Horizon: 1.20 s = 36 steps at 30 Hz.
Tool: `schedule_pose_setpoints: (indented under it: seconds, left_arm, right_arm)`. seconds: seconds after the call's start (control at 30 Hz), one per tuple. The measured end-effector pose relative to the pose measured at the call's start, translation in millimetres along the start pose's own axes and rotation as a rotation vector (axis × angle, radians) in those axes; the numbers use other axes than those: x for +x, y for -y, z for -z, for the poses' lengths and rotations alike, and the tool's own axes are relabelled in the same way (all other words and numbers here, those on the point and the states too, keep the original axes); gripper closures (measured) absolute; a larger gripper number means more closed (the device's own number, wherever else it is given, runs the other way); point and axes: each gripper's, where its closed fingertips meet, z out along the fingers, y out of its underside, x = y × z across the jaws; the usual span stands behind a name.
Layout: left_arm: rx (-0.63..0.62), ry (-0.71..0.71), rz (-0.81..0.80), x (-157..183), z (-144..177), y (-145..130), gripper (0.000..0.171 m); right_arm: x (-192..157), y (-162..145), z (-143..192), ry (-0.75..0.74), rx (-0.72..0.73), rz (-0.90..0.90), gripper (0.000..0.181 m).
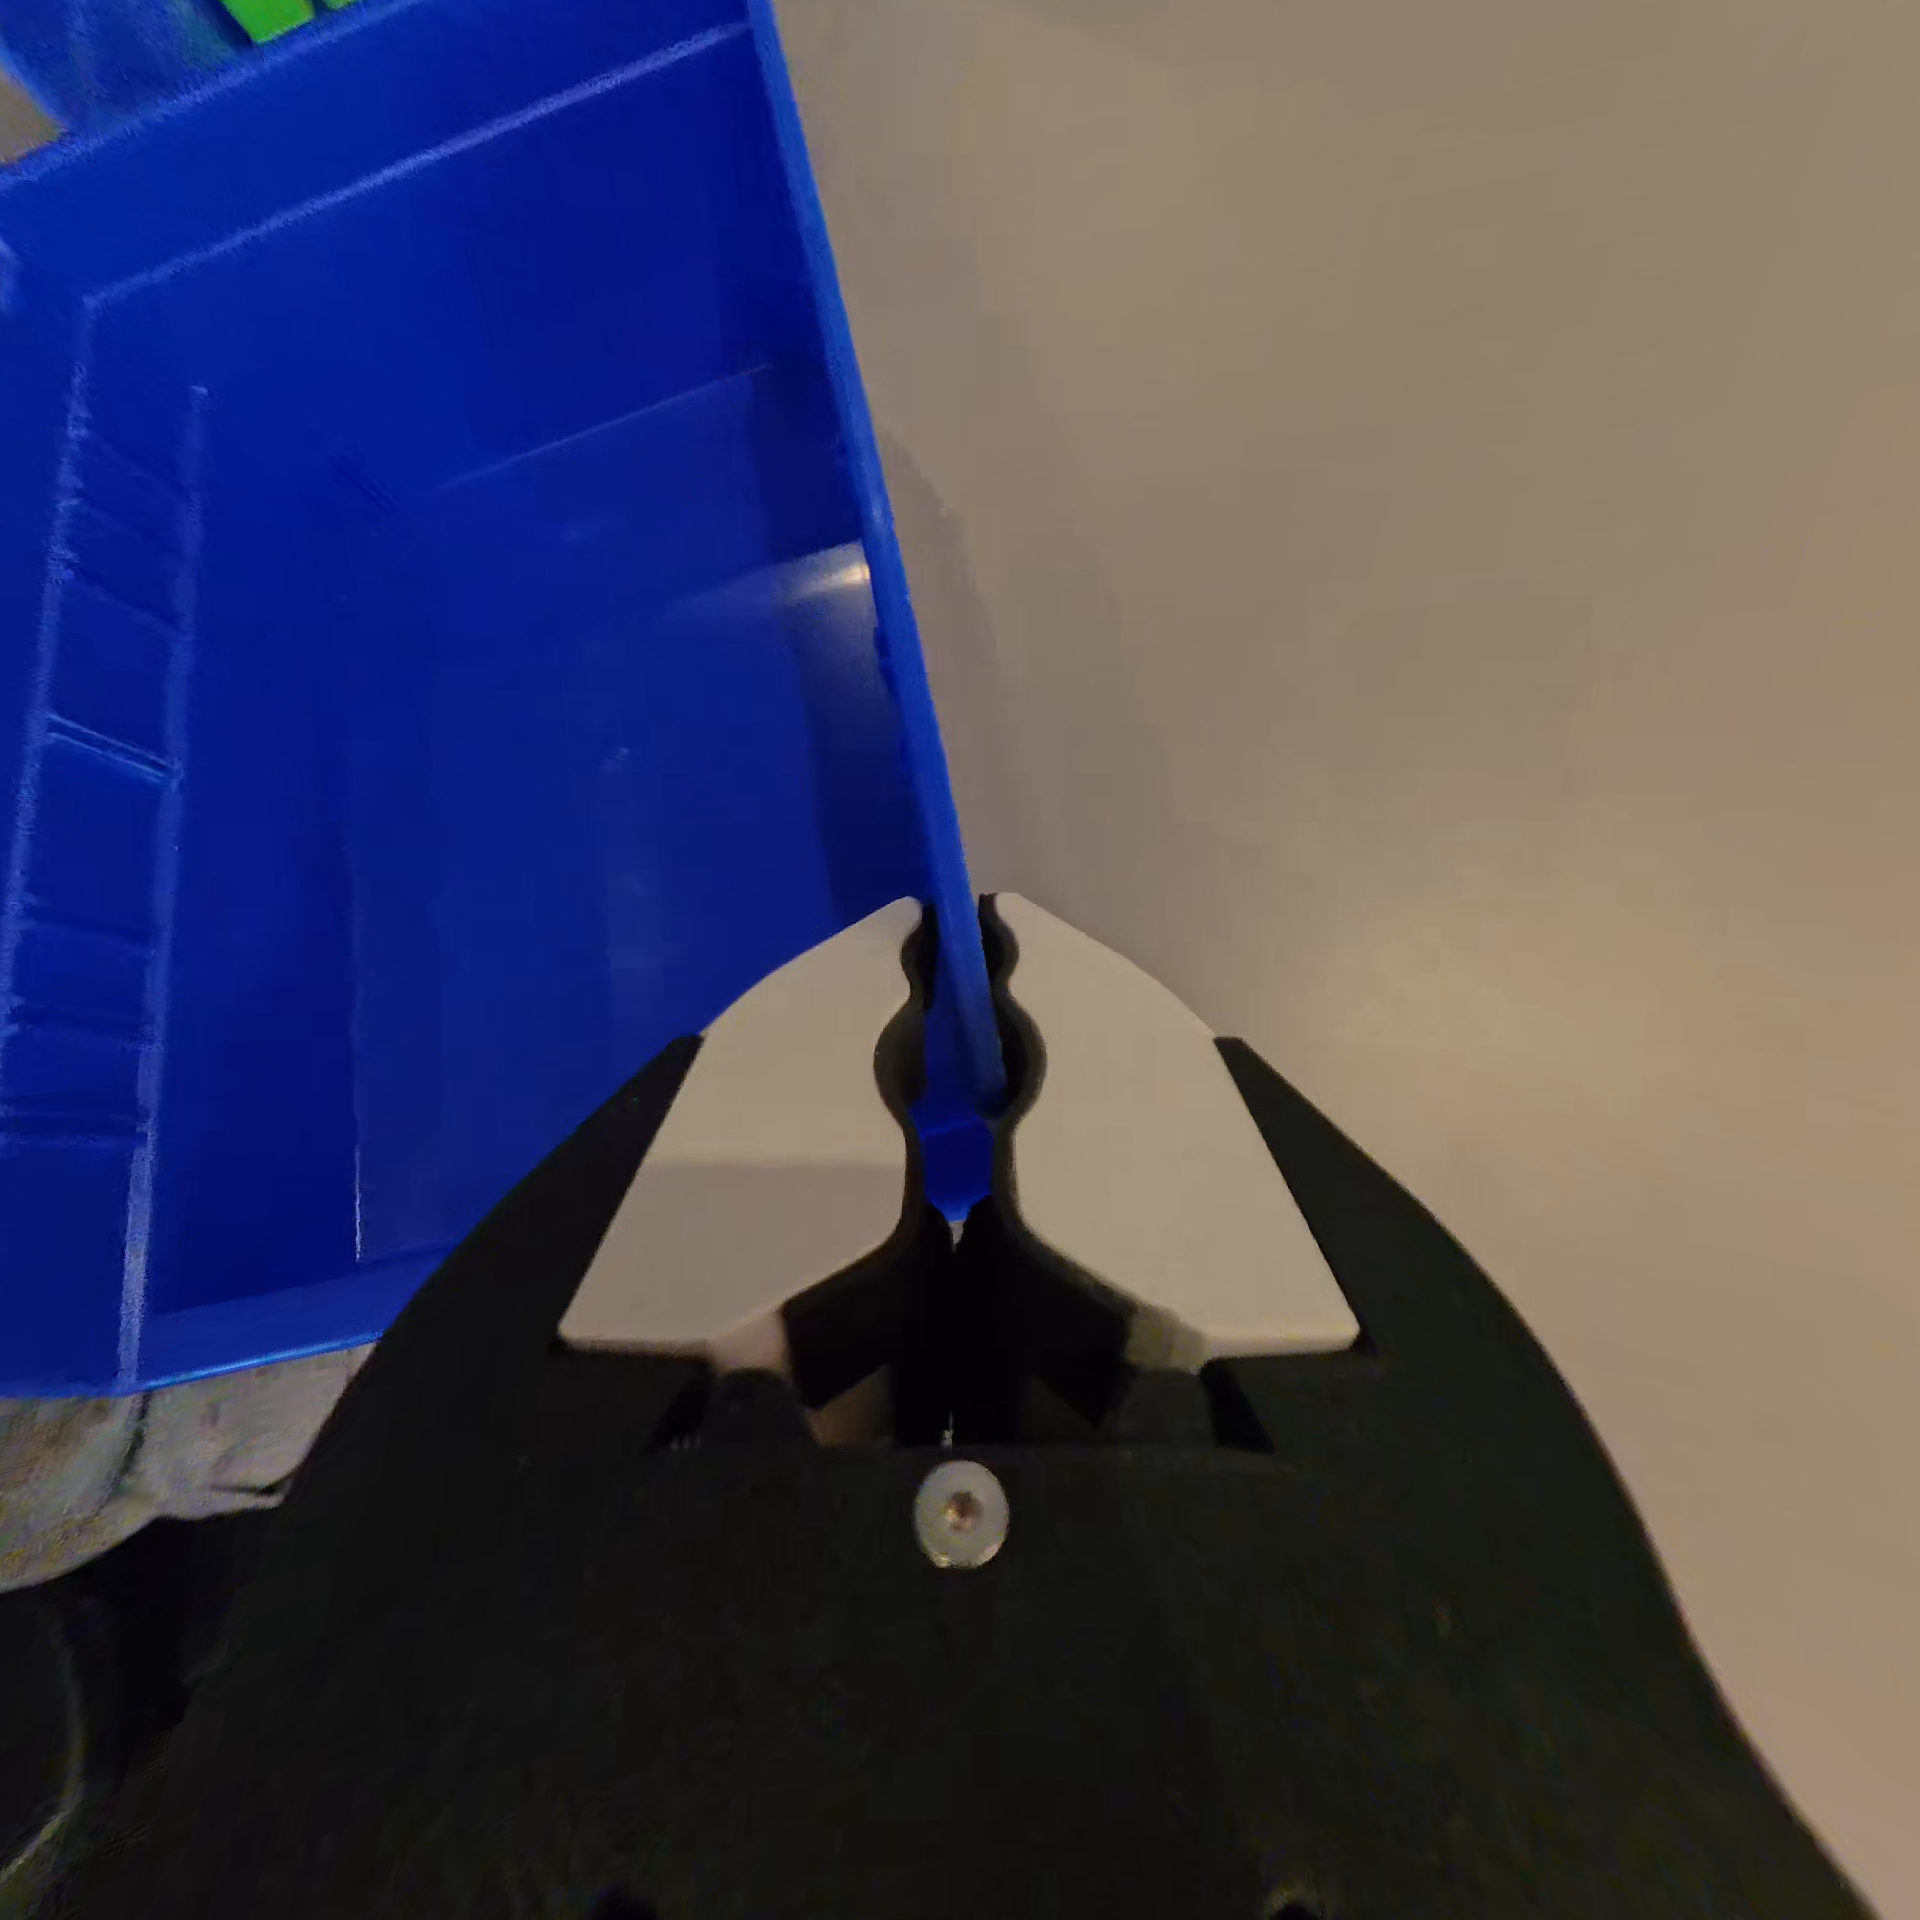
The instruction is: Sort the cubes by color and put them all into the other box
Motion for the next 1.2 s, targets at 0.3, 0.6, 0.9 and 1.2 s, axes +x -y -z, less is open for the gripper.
schedule_pose_setpoints:
  seconds: [0.3, 0.6, 0.9, 1.2]
  left_arm:
    - [0.078, -0.26, 0.318, 11.7, 34.9, -9.7, 0.106]
    - [0.461, -0.315, 0.895, -37.5, 94.4, 139.6, 0.125]
    - [0.314, -0.367, 1.107, -62.2, 23.7, 198.5, 0.122]
    - [0.177, -0.414, 1.13, -46.0, -7.3, 210.3, 0.144]
  right_arm:
    - [1.9, -0.5, 0.7, -0.092, 0.051, -0.059, 0.17]
    - [3.7, 1.9, -1.2, -0.141, 0.029, -0.051, 0.167]
    - [1.4, 2.2, -2.4, -0.134, 0.044, -0.014, 0.168]
    - [2.5, 6.1, -6.9, -0.133, 0.067, -0.022, 0.168]
